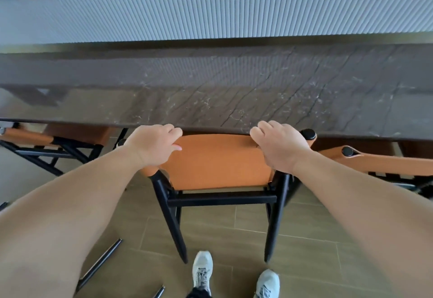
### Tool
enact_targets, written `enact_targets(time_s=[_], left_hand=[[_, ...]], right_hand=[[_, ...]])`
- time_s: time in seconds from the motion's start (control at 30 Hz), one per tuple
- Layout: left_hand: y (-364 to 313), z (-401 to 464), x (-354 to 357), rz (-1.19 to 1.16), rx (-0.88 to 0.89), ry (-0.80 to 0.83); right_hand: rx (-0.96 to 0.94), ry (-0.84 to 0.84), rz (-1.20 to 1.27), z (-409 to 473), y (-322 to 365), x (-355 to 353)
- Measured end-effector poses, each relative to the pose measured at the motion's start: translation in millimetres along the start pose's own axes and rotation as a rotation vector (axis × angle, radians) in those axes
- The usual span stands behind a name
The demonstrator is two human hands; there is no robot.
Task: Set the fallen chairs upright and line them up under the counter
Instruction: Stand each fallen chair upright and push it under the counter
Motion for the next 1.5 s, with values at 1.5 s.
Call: enact_targets(time_s=[1.5], left_hand=[[1, 34, 44, -0.318, -0.092, -0.183]], right_hand=[[0.125, 0.072, -0.088, 59, -14, 26]])
Point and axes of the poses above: each hand's wrist, its own z-axis towards the middle knuckle, its own x-axis out of the palm, y = z × x, the point moved 3 cm from there along z, towards the middle knuckle, and after that the axes turned 2 degrees about x, right-handed, at the moved point
